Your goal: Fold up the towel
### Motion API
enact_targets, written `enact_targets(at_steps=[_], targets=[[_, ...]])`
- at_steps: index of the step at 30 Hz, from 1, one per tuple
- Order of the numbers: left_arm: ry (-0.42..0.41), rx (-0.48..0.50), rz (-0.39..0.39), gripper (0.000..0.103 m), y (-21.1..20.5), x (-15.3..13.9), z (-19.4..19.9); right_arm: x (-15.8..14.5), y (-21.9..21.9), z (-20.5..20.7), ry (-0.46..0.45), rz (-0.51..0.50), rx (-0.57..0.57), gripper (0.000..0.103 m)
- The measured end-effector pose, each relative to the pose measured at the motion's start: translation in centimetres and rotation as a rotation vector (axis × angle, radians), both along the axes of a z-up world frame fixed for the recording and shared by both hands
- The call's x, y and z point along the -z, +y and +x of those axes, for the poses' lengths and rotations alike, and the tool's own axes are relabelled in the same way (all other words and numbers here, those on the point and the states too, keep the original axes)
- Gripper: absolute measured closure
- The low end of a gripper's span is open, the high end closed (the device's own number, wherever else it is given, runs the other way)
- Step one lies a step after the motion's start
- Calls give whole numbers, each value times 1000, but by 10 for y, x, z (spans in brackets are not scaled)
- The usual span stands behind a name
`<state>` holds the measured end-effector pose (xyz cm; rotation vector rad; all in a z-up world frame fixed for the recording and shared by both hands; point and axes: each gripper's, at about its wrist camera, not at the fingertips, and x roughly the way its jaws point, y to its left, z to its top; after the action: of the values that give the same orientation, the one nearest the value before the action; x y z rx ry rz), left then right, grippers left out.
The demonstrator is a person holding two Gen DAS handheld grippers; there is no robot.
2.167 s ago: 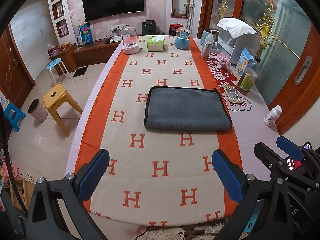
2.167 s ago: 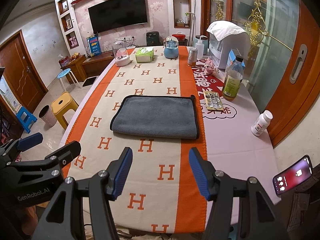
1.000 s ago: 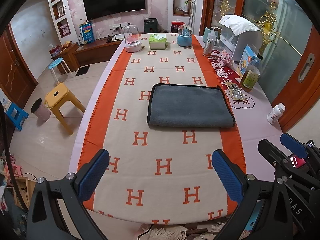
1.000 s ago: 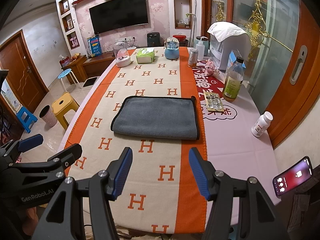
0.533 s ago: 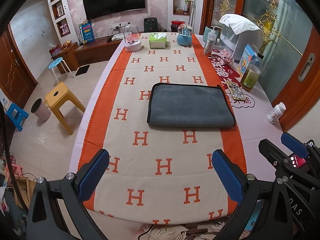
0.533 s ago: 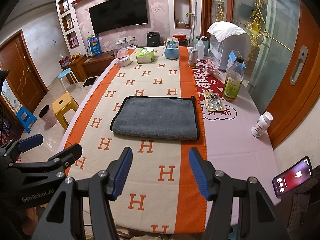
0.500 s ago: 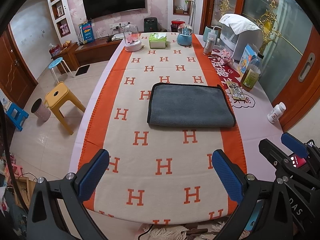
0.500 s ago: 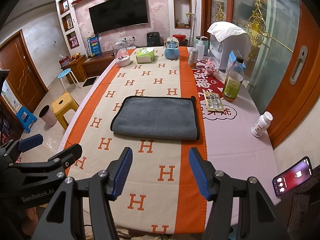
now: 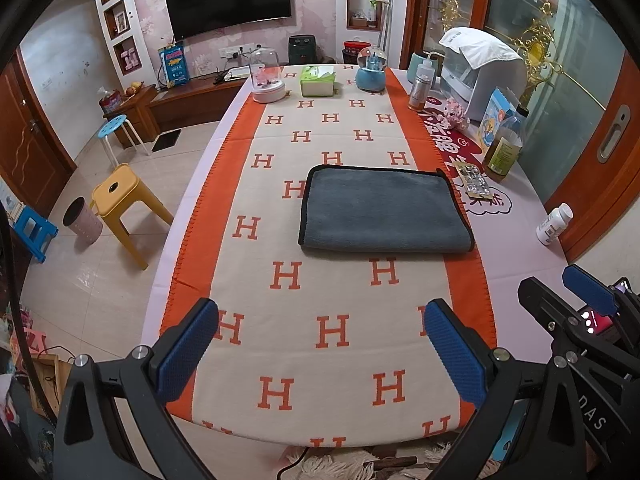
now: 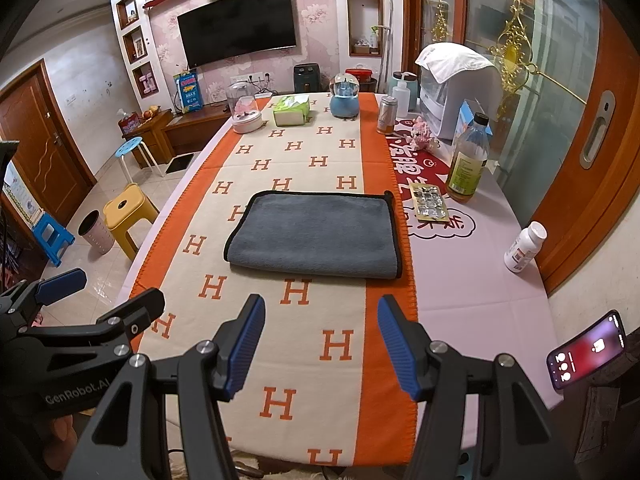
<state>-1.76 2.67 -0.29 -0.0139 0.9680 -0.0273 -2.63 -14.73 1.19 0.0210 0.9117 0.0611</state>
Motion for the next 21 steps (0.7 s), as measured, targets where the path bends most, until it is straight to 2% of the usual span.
enact_targets(at_steps=[21], targets=[[7, -1, 4, 1, 16, 5, -8, 1, 0, -1, 0, 2, 0, 44]])
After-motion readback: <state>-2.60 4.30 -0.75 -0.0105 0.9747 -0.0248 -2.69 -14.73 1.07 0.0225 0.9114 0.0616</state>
